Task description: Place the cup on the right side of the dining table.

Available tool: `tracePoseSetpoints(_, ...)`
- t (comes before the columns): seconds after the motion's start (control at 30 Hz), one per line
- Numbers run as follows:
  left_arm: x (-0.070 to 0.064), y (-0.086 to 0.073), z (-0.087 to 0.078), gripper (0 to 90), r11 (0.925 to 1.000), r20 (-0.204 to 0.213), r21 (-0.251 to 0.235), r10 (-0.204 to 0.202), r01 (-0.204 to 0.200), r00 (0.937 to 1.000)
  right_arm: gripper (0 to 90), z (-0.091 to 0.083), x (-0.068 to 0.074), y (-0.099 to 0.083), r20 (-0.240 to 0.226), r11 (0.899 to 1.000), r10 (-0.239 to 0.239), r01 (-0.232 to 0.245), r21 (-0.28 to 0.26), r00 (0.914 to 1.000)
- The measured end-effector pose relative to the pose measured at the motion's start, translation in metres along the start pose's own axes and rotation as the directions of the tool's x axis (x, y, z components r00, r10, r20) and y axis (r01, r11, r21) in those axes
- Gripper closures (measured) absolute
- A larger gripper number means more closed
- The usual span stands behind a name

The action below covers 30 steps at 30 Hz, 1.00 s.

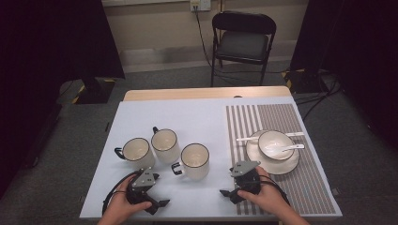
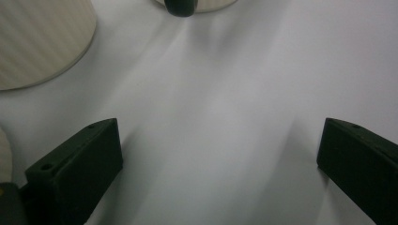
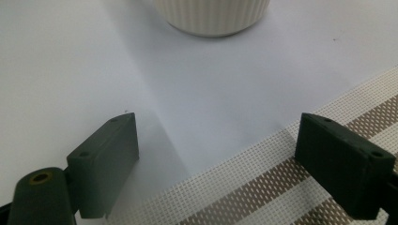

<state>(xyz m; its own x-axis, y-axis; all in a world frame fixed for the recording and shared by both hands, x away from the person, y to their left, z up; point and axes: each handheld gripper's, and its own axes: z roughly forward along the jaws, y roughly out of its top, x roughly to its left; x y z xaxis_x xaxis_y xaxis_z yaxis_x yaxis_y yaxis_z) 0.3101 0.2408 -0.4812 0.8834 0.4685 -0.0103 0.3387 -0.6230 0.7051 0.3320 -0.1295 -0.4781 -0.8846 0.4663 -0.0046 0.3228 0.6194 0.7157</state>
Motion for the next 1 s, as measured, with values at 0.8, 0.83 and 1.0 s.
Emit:
tracePoseSetpoints(0.8, -0.003, 0.020, 0.000, 16.6, 0.9950, 0.002, 0.068, -0.073, 0.073, 0.9973, 14.0, -0.011, -0.008, 0.020, -0.020, 0.989, 0.058, -0.054, 0.138, 0.9981)
tracePoseSetpoints(0.83, -0.004, 0.021, 0.001, 16.7, 0.9947, 0.005, 0.075, -0.071, 0.070, 0.9975, 14.0, -0.013, -0.009, 0.021, -0.023, 0.989, 0.067, -0.063, 0.136, 0.9975)
tracePoseSetpoints(1.0, -0.003, 0.031, 0.001, 17.7, 0.9922, 0.013, 0.103, -0.071, 0.070, 0.9974, 14.0, -0.017, -0.012, 0.029, -0.023, 0.987, 0.071, -0.067, 0.144, 0.9972)
